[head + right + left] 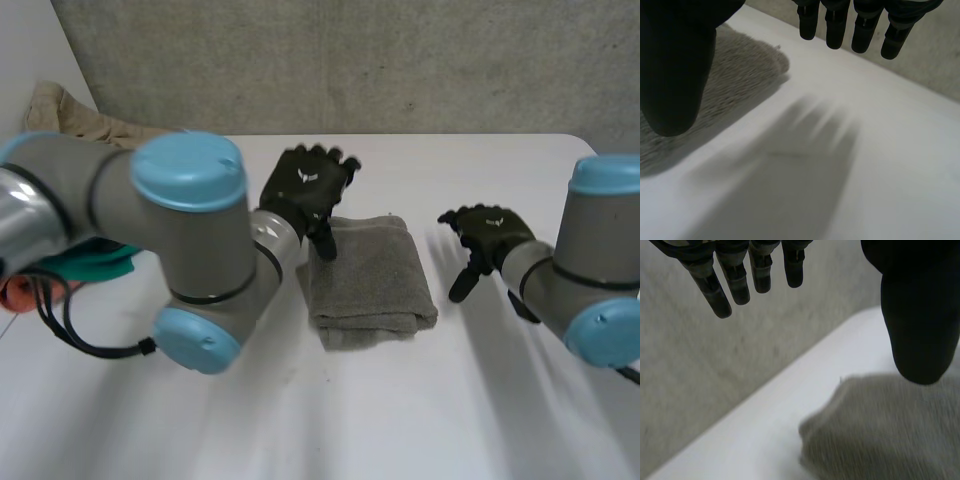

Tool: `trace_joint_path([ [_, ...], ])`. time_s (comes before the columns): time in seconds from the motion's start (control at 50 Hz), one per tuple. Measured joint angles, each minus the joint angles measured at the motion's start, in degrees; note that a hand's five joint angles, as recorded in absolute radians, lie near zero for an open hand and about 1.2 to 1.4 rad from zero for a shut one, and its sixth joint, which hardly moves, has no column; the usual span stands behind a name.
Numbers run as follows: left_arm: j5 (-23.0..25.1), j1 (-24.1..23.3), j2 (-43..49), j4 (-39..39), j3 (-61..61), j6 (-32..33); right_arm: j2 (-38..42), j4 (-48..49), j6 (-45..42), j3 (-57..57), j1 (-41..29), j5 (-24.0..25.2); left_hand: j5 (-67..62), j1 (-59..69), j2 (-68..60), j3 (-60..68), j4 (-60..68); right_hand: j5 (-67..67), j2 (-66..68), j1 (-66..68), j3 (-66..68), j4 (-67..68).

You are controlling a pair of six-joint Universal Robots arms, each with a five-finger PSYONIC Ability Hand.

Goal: Fold the laundry.

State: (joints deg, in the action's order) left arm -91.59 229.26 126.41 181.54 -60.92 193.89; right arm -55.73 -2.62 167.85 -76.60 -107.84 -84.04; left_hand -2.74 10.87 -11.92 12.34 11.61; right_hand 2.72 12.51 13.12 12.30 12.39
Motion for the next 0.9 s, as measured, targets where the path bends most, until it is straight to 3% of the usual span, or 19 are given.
trace_joint_path([
  [0.16,16.3,2.8,-7.0,3.2,-5.8,-4.0,-0.8,3.2,10.8,-9.5,-0.2,3.4,0.0,0.2,0.0,0.0,0.0,0.0,0.0,0.0,0.0,0.0],
  [0.24,19.7,3.3,-7.9,3.2,-6.9,-6.6,-0.4,4.4,14.1,-11.0,-0.7,6.1,0.0,0.2,0.0,0.0,0.0,0.0,0.0,0.0,0.0,0.0],
  [0.54,20.0,3.0,-7.8,3.0,-8.0,-8.3,4.8,9.6,21.6,-6.7,-4.9,7.1,0.0,0.2,0.0,0.0,0.1,3.1,2.5,1.7,3.2,3.0],
  [0.64,19.9,3.0,-7.8,3.0,-8.1,-8.4,6.5,9.7,23.3,-4.7,-5.3,6.8,0.0,0.2,0.0,0.0,0.1,22.3,24.0,21.9,23.9,23.7],
  [0.66,19.9,3.0,-7.8,3.0,-8.2,-8.4,7.0,9.8,23.8,-4.1,-5.3,6.8,0.0,0.2,0.0,0.0,0.1,27.9,31.2,26.2,29.7,30.0],
  [0.68,19.9,3.0,-7.8,3.0,-8.2,-8.4,7.6,9.9,24.3,-3.5,-5.3,6.7,0.0,0.2,0.0,0.0,0.1,42.1,43.0,35.0,41.3,45.9],
  [0.7,19.9,3.0,-7.7,3.0,-8.2,-8.4,8.1,10.0,25.0,-2.8,-5.3,6.6,0.0,0.2,0.0,0.0,0.1,47.6,46.4,38.7,44.1,52.0],
  [0.8,19.9,3.0,-7.7,3.0,-8.3,-8.5,8.8,11.6,26.5,-1.0,-4.9,5.6,0.0,0.2,0.0,0.0,0.1,50.4,50.2,39.2,48.3,55.9],
  [0.9,20.0,3.2,-7.8,3.2,-8.2,-8.5,10.0,16.1,27.7,6.2,-2.8,1.0,0.0,0.2,0.0,0.0,0.1,51.6,51.3,39.2,50.4,56.1],
])
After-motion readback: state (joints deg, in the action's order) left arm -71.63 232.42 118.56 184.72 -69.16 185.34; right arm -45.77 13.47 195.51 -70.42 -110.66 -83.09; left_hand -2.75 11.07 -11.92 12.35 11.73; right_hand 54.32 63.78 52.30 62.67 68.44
